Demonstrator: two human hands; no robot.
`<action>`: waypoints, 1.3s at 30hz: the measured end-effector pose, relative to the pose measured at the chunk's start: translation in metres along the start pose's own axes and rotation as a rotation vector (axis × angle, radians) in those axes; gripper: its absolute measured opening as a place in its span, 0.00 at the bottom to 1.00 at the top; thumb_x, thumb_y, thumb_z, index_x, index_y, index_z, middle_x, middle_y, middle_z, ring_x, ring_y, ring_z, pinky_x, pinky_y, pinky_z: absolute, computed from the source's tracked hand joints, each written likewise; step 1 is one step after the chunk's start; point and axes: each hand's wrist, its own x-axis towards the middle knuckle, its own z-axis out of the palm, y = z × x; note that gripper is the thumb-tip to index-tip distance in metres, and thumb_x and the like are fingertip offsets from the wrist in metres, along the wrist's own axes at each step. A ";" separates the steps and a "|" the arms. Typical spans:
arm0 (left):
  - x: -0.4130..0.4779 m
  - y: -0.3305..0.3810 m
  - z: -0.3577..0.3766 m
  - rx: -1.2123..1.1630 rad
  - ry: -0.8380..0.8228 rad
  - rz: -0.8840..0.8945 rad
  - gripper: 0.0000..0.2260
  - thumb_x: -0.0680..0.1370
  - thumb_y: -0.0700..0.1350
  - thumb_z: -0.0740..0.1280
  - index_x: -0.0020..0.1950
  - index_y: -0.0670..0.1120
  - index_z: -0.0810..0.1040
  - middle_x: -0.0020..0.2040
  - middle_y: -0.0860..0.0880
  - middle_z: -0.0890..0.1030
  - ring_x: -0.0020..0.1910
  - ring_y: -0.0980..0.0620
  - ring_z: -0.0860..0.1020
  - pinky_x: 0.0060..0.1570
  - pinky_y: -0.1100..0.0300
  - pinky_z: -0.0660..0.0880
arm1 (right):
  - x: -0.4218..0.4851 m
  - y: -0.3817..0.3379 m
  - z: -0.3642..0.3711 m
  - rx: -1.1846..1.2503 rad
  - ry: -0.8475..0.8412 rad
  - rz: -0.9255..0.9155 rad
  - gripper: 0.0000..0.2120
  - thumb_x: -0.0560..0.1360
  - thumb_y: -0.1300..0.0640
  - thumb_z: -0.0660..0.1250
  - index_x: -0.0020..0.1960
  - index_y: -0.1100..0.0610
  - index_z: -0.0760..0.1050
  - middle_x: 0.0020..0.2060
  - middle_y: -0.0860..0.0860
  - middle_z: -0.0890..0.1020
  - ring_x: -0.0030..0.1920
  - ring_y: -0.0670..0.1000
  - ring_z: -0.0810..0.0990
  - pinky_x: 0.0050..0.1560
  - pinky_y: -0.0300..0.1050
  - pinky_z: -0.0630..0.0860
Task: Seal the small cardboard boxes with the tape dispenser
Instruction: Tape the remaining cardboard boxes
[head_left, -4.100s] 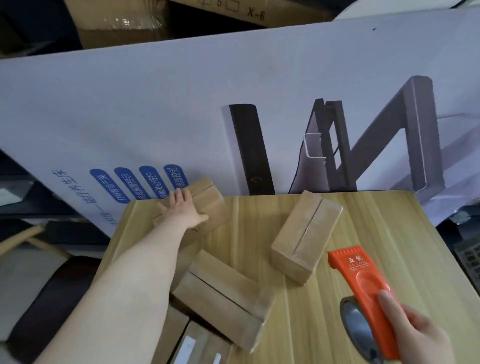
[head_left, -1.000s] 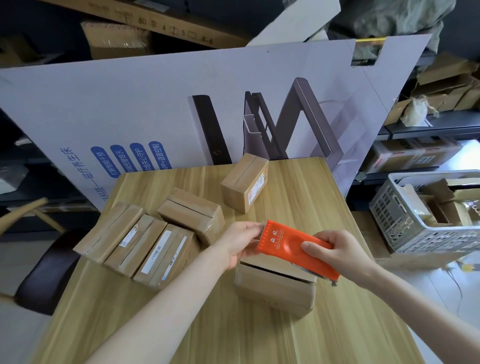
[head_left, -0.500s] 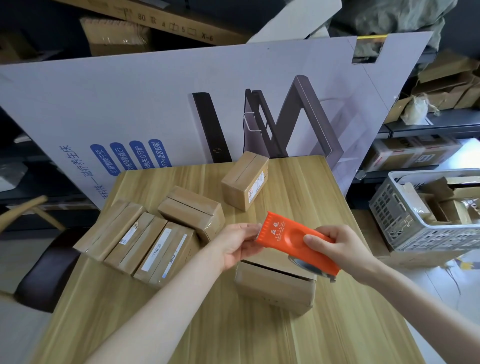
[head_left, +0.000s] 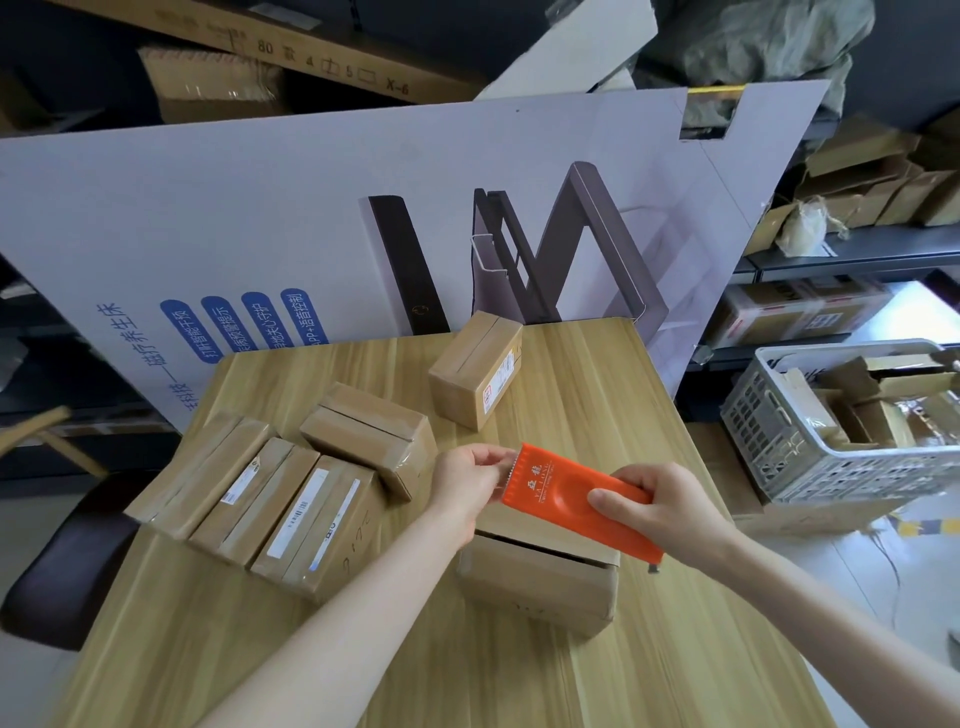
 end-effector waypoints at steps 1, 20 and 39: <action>0.001 0.000 0.002 0.005 0.024 0.025 0.05 0.75 0.40 0.71 0.40 0.46 0.83 0.36 0.50 0.85 0.33 0.55 0.82 0.33 0.63 0.76 | 0.000 0.001 0.000 0.002 0.005 0.004 0.12 0.73 0.50 0.73 0.39 0.58 0.81 0.27 0.56 0.81 0.22 0.57 0.79 0.18 0.45 0.74; 0.010 0.003 0.020 0.077 0.033 0.050 0.01 0.75 0.37 0.71 0.43 0.41 0.82 0.36 0.48 0.83 0.27 0.61 0.79 0.27 0.69 0.72 | -0.005 0.003 -0.009 -0.039 0.106 0.079 0.14 0.72 0.44 0.72 0.34 0.53 0.80 0.25 0.49 0.81 0.19 0.58 0.78 0.18 0.42 0.70; 0.044 -0.013 -0.023 0.218 0.231 -0.065 0.09 0.70 0.30 0.67 0.36 0.42 0.81 0.39 0.45 0.84 0.34 0.49 0.78 0.44 0.54 0.79 | 0.000 0.008 0.017 -0.311 0.120 0.133 0.19 0.71 0.37 0.67 0.37 0.53 0.80 0.30 0.49 0.82 0.28 0.45 0.80 0.27 0.44 0.75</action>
